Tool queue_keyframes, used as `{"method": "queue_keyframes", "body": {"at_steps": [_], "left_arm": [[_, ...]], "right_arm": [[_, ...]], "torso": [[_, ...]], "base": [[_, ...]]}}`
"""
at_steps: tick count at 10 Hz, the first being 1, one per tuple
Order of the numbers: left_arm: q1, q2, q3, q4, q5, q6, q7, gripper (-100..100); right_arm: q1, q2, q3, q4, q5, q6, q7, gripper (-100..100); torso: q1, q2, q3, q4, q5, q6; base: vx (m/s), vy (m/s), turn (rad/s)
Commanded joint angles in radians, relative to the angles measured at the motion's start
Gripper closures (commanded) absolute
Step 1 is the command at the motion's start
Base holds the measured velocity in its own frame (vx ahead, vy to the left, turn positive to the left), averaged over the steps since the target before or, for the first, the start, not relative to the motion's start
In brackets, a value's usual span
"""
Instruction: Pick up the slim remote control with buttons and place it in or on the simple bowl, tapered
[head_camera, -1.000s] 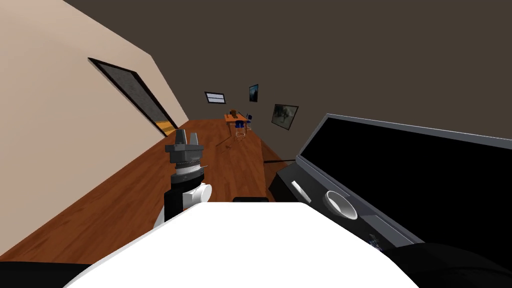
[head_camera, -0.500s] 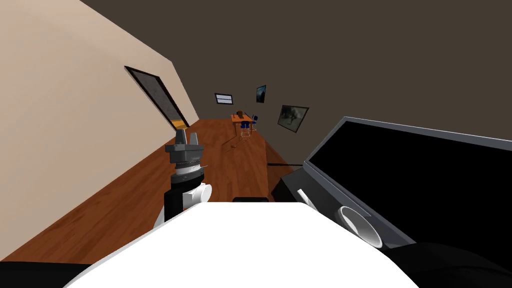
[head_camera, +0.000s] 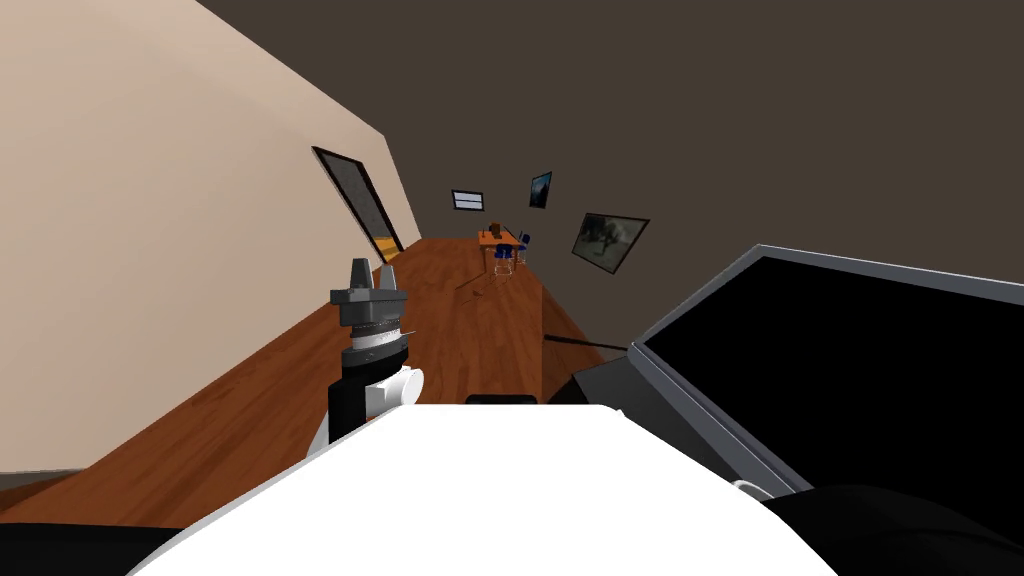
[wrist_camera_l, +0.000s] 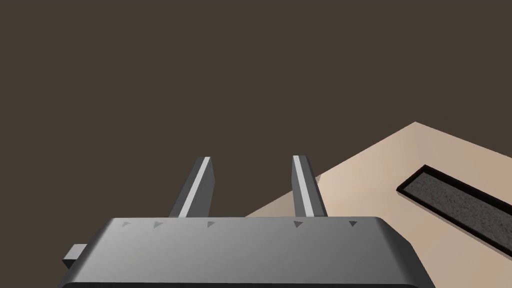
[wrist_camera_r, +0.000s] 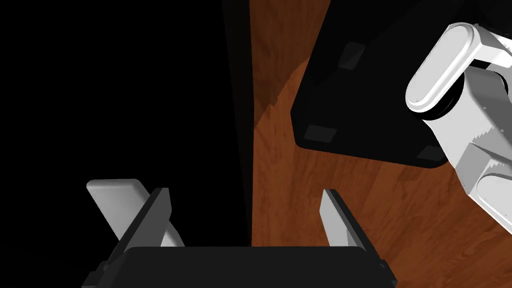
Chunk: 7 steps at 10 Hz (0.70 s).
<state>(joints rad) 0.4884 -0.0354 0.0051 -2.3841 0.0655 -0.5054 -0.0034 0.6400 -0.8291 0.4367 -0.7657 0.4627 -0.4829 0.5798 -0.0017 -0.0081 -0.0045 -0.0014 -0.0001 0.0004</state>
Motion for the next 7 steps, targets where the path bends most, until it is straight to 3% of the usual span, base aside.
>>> {"method": "queue_keyframes", "body": {"at_steps": [1, 2, 4, 7], "left_arm": [[0.0, 0.0, 0.0, 0.0, 0.0, 0.0, 0.0, 0], [0.0, 0.0, 0.0, 0.0, 0.0, 0.0, 0.0, 0], [0.0, 0.0, 0.0, 0.0, 0.0, 0.0, 0.0, 0], [0.0, 0.0, 0.0, 0.0, 0.0, 0.0, 0.0, 0]], "right_arm": [[0.002, -0.003, 0.024, 0.05, 0.01, 0.009, -0.011, -100], [0.006, 0.002, 0.033, 0.083, 0.014, 0.007, -0.01, -100], [0.006, 0.002, 0.033, 0.1, 0.014, 0.007, -0.01, -100], [0.015, 0.032, 0.055, 0.194, 0.019, 0.004, -0.015, -100]], "torso": [[0.0, 0.0, 0.0, 0.0, 0.0, 0.0], [0.0, -0.002, -0.001, 0.0, 0.0, 0.0], [-0.001, -0.001, -0.001, 0.0, -0.001, 0.001], [-0.001, 0.001, 0.001, 0.0, 0.0, 0.0]], "base": [[0.151, -0.025, 0.312], [0.177, -0.072, 0.263], [0.074, -0.051, 0.019], [0.103, -0.064, 0.214]]}}
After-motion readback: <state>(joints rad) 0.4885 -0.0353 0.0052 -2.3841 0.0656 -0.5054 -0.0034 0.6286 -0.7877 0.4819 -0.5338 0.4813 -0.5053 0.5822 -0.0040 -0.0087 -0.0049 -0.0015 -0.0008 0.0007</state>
